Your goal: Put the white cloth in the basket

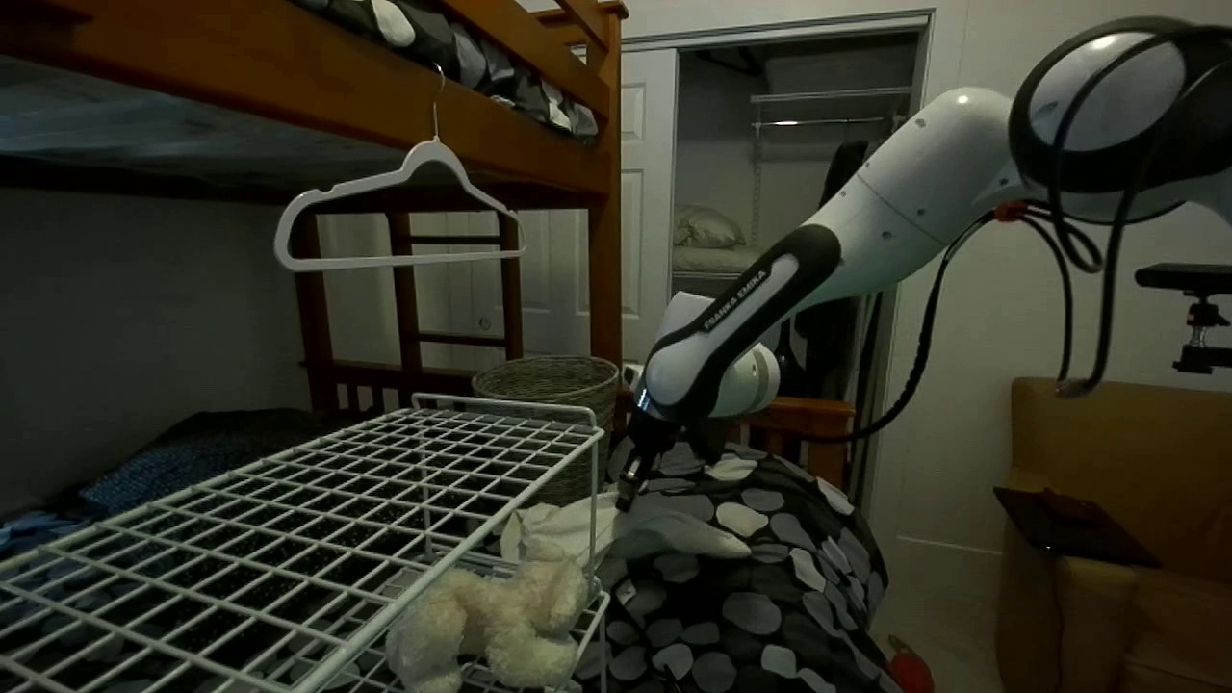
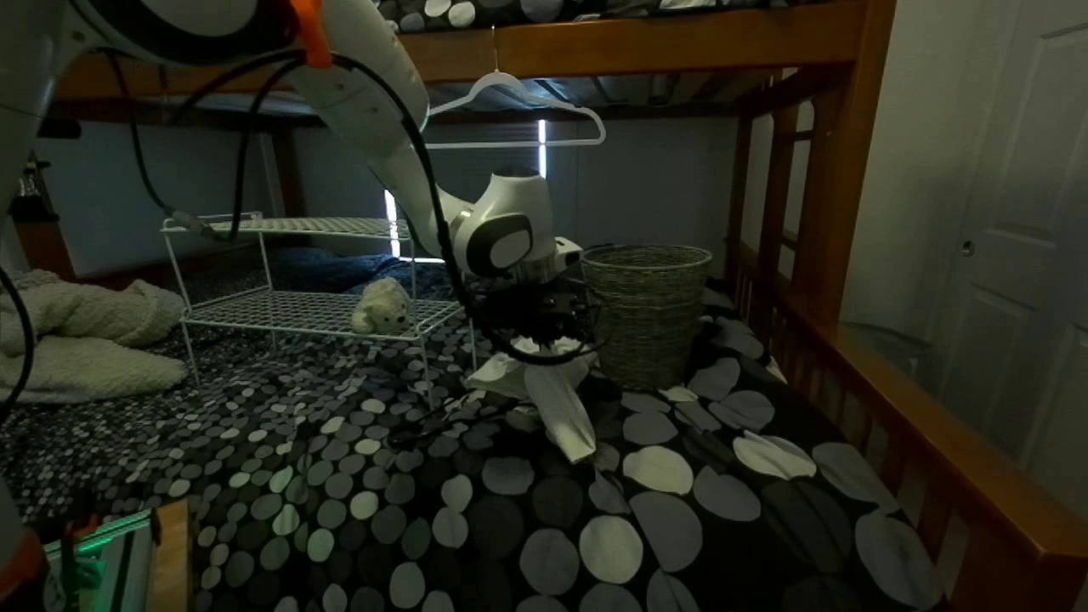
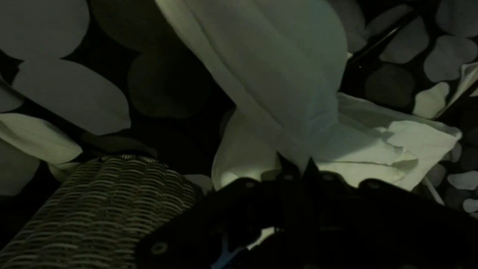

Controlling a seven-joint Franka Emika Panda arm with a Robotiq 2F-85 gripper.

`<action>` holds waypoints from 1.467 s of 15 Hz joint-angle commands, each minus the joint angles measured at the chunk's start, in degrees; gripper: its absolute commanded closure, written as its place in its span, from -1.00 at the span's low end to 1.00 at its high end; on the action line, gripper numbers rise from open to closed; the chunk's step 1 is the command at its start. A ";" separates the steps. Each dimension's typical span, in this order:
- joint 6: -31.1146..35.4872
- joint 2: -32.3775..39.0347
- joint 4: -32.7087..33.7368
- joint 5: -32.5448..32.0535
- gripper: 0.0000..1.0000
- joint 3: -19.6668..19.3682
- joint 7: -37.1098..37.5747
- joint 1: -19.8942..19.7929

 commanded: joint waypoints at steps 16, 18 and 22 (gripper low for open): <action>3.46 -31.96 -4.46 14.70 0.90 -9.99 1.71 1.70; 3.77 -32.84 -4.50 15.44 0.90 -9.96 1.62 1.76; 6.21 -32.03 -3.40 14.82 0.98 -9.84 1.98 1.58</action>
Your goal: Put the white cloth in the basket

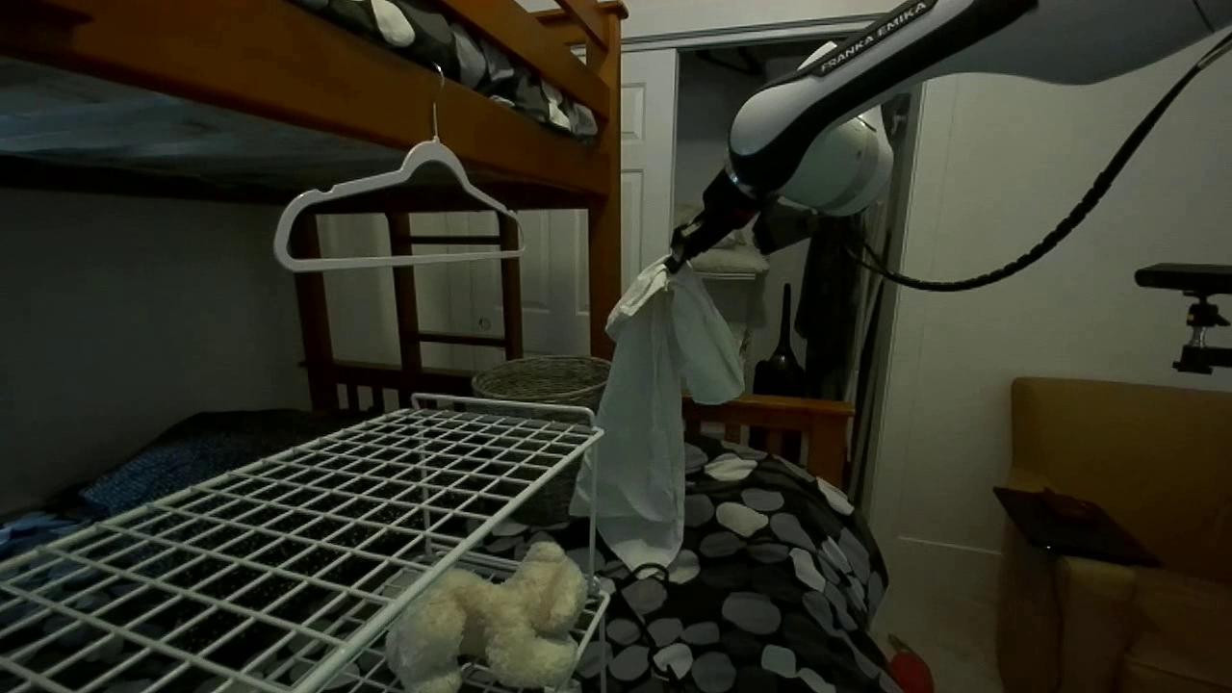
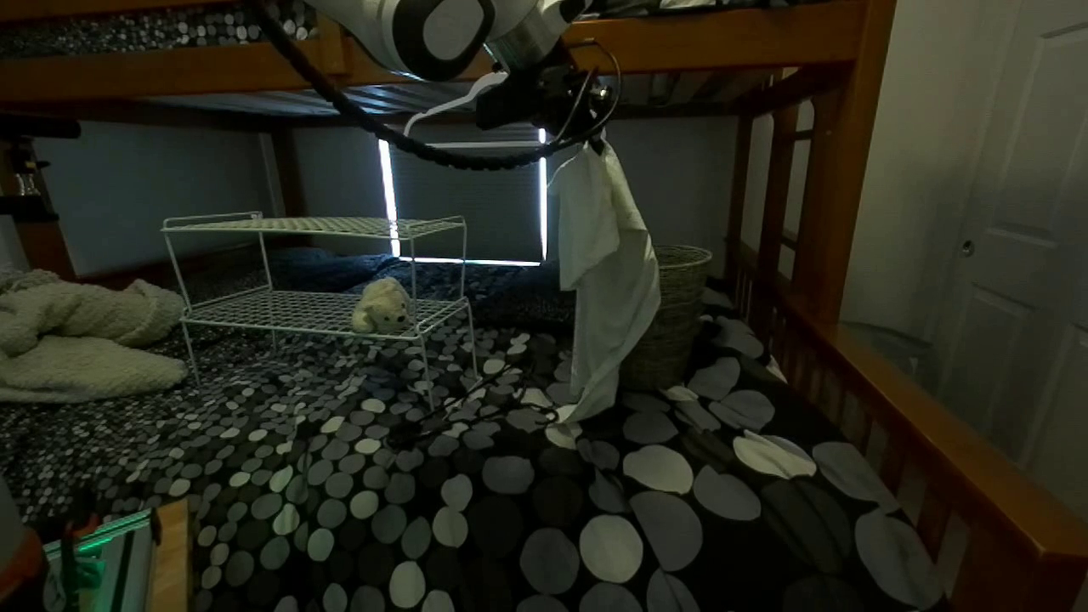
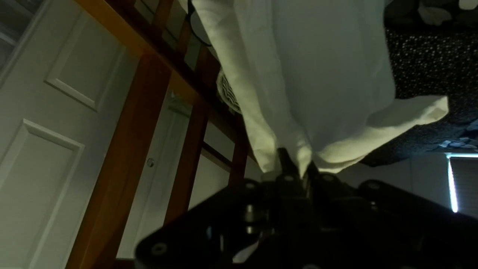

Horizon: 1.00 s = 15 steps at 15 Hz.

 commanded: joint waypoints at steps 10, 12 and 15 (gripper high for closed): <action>27.83 8.14 18.85 -10.51 0.98 0.94 0.12 -1.10; 34.16 11.54 22.46 -10.25 0.98 1.97 0.33 -0.09; 43.69 17.96 28.05 -11.39 0.98 2.22 2.76 2.30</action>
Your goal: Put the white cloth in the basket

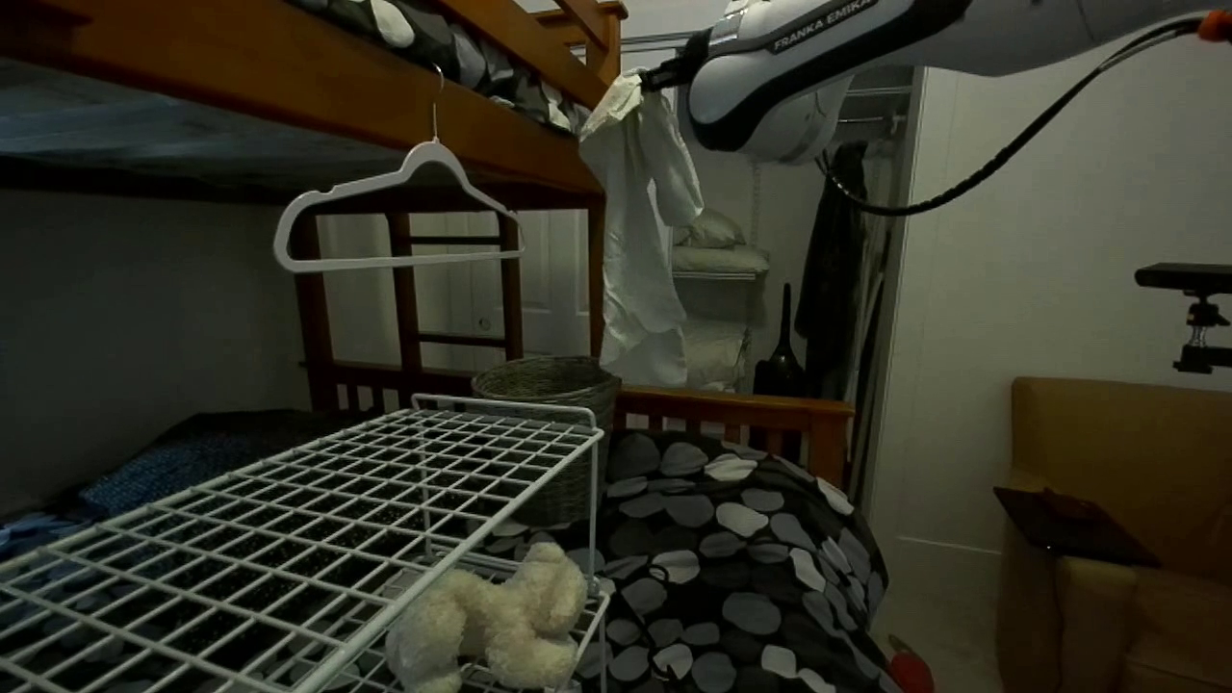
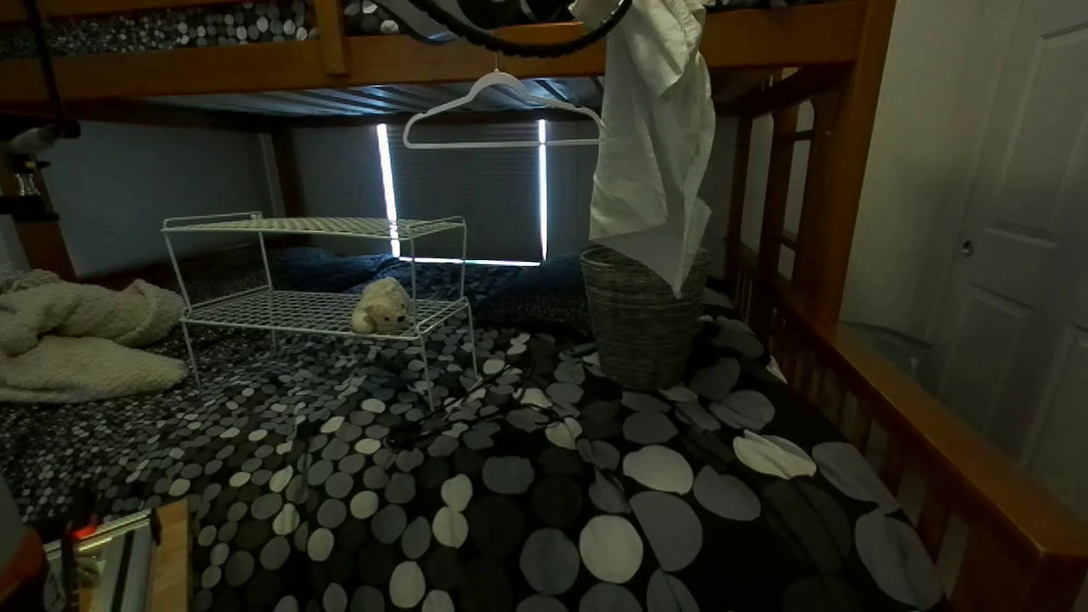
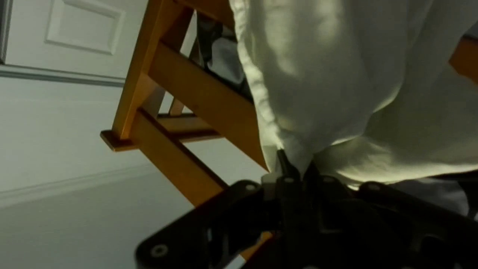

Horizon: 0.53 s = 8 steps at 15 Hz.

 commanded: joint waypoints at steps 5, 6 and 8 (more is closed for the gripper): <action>18.77 18.46 13.25 0.29 0.98 1.81 -0.33 3.61; 20.01 20.04 13.76 0.10 0.98 1.60 -0.56 3.77; 21.16 22.39 14.00 0.96 0.98 1.10 -1.14 3.97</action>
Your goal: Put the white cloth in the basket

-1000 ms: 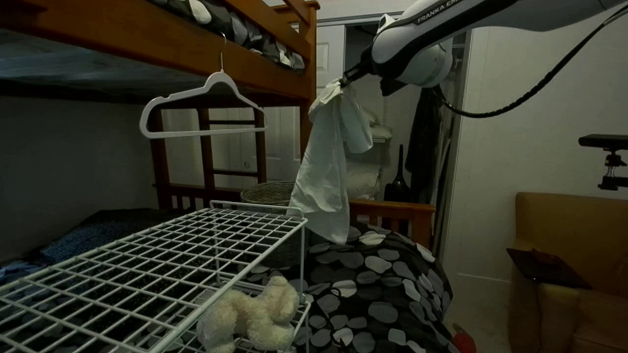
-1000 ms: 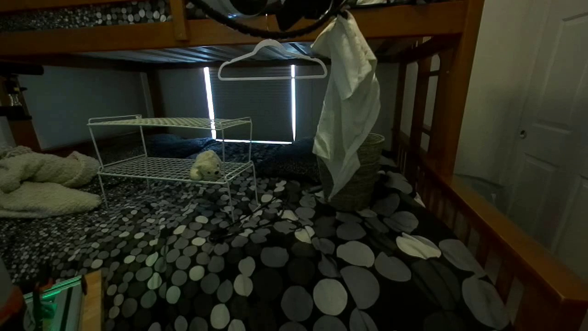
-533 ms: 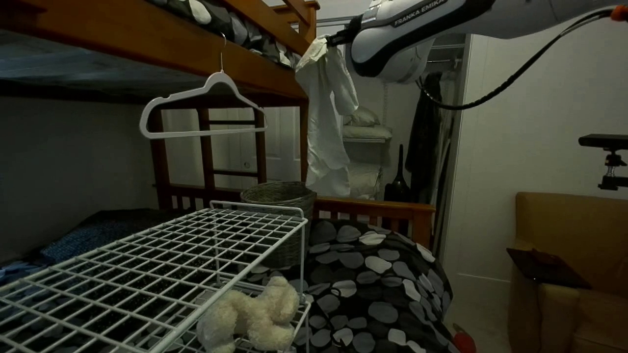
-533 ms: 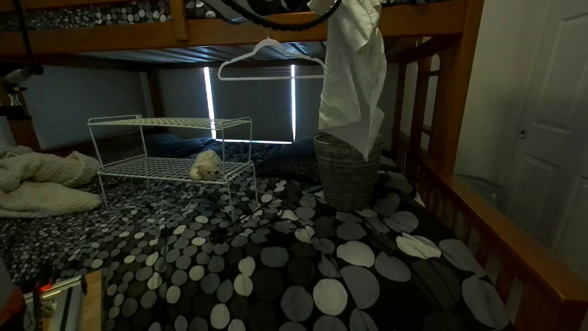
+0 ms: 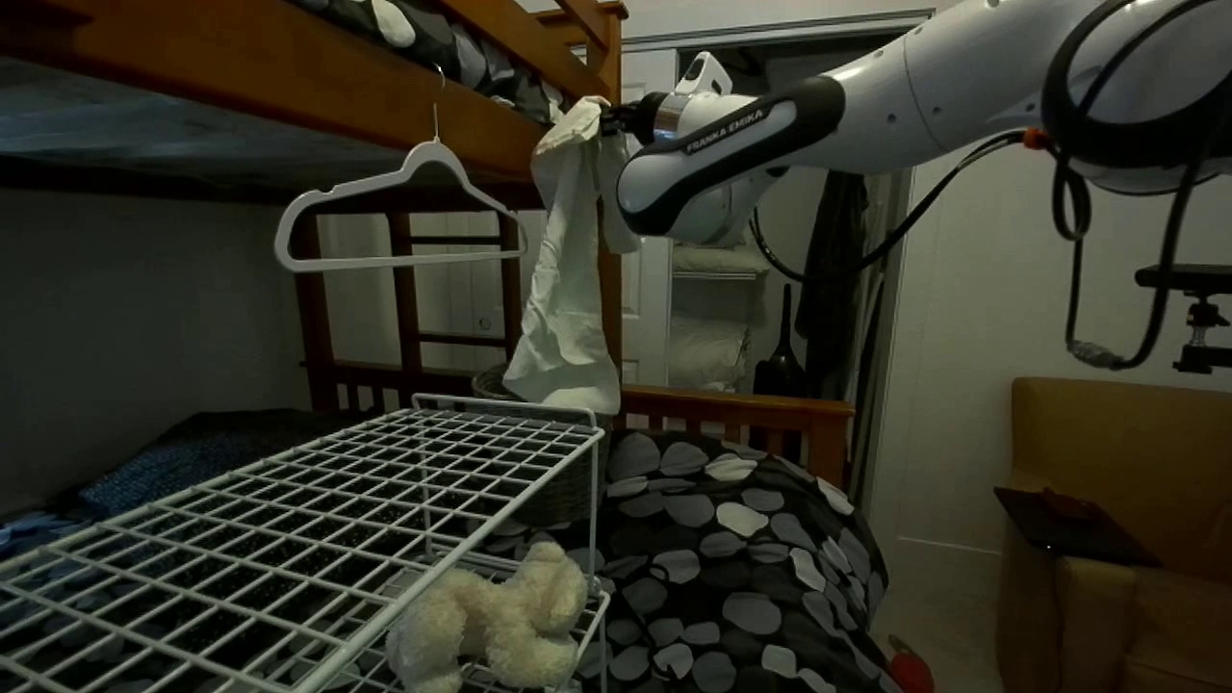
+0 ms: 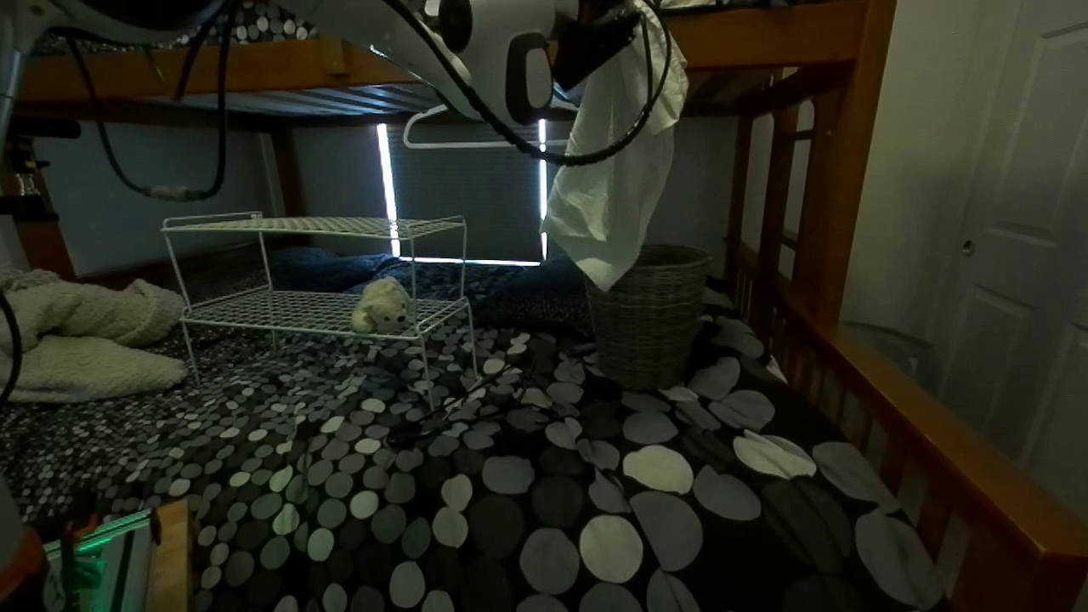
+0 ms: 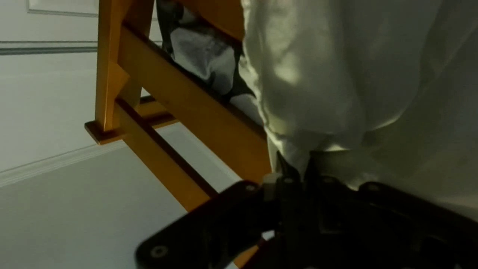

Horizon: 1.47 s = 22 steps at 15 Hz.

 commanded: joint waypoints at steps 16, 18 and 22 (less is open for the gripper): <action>-6.74 7.54 -8.40 -10.81 0.98 -5.98 12.99 1.78; -8.09 7.53 -9.16 -18.09 0.98 -1.83 16.22 -1.12; -13.07 6.27 -10.82 -29.28 0.11 4.77 21.10 -6.39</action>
